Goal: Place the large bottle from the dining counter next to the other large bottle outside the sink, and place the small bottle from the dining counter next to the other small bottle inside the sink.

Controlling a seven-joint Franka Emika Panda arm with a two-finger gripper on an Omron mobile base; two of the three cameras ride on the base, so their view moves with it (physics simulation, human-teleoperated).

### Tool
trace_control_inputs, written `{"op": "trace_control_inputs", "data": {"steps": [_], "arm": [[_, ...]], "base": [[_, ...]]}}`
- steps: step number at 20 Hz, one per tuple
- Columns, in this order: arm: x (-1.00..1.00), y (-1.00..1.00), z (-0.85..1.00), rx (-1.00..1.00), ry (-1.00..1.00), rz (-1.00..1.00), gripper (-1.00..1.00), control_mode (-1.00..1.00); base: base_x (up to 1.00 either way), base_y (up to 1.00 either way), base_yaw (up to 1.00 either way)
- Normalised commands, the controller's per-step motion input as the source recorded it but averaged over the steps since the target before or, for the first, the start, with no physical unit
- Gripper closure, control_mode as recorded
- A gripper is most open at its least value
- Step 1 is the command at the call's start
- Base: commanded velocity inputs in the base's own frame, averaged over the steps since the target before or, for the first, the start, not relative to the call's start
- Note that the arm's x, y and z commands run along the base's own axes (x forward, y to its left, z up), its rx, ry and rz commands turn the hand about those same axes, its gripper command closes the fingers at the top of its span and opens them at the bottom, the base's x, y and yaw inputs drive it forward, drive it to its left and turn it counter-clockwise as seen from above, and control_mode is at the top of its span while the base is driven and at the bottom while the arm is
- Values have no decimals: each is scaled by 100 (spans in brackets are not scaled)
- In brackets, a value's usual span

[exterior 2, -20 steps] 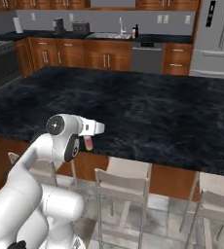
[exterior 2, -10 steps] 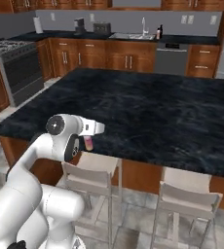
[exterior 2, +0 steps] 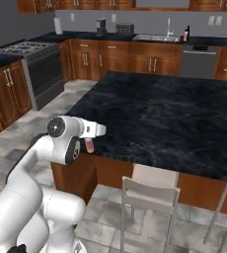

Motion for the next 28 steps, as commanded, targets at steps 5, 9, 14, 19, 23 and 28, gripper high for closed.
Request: {"op": "trace_control_inputs", "data": {"steps": [5,9,14,19,23,28], "arm": [[0,0,0,0,0,0,100,100],[0,0,0,0,0,0,100,100],[0,0,0,0,0,0,100,100],[0,0,0,0,0,0,100,100],[0,0,0,0,0,0,100,100],[0,0,0,0,0,0,100,100]], "base": [[-9,100,5],[-5,100,5],[0,100,4],[1,89,2],[23,70,1],[52,48,0]]}}
